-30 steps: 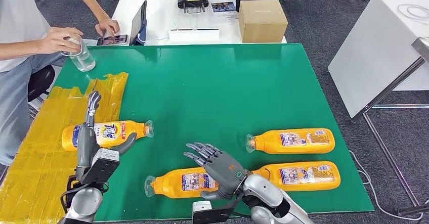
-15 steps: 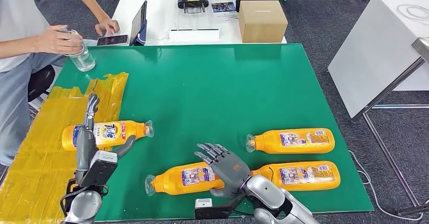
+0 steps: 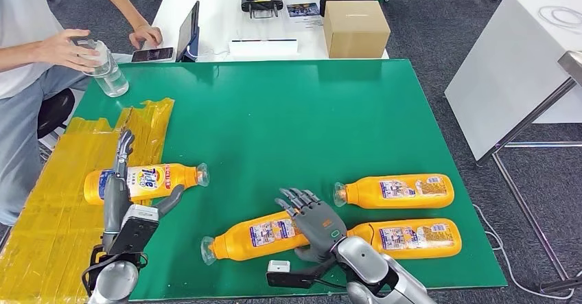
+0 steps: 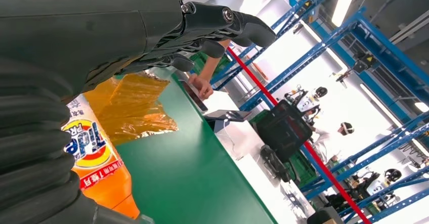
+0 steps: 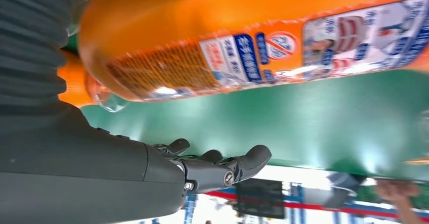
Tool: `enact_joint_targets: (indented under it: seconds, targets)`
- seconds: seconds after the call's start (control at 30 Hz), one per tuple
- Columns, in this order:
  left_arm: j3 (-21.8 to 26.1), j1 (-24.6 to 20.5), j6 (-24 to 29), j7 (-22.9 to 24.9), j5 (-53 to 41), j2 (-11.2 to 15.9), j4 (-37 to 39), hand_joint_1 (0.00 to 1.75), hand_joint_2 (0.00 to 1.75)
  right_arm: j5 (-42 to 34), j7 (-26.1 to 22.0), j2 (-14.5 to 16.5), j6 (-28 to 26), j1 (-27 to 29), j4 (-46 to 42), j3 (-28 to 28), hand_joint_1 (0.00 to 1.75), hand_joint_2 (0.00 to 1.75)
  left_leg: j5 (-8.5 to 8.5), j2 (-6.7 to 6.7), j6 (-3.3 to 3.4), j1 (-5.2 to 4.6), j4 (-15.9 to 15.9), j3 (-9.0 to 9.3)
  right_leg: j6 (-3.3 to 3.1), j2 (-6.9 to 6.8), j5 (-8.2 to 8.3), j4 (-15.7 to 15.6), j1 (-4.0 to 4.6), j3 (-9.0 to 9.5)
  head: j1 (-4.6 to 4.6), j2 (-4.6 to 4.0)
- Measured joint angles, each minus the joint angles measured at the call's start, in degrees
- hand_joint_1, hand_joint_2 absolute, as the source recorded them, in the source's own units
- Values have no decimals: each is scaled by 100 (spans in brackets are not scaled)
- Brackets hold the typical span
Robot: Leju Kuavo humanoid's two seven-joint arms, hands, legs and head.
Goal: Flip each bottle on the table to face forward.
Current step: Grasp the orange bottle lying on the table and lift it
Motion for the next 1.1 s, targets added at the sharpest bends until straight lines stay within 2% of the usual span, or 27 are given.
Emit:
enact_joint_targets:
  seconds: [0.67, 0.83, 1.1]
  targets:
    - [-4, 24, -21, 36, -1, -45, -42, 0, 175, 276, 248, 225, 127, -176, 688, -203, 1, 175, 0, 0, 0, 0, 0, 1, 0, 1, 0, 0, 0, 0, 0, 0]
    - [-11, -9, -29, 39, 3, -50, -34, 0, 175, 335, 249, 324, 230, -405, 1009, -202, 20, 175, 0, 1, 0, 0, 0, 6, 0, 3, 0, 0, 0, 1, -1, 0]
    - [-15, -74, -32, 48, 19, -67, 26, 0, 175, 438, 249, 539, 303, -708, 1484, -172, 21, 175, 1, 1, 0, 1, 0, 19, 0, 3, 1, 0, 0, 12, 0, 0]
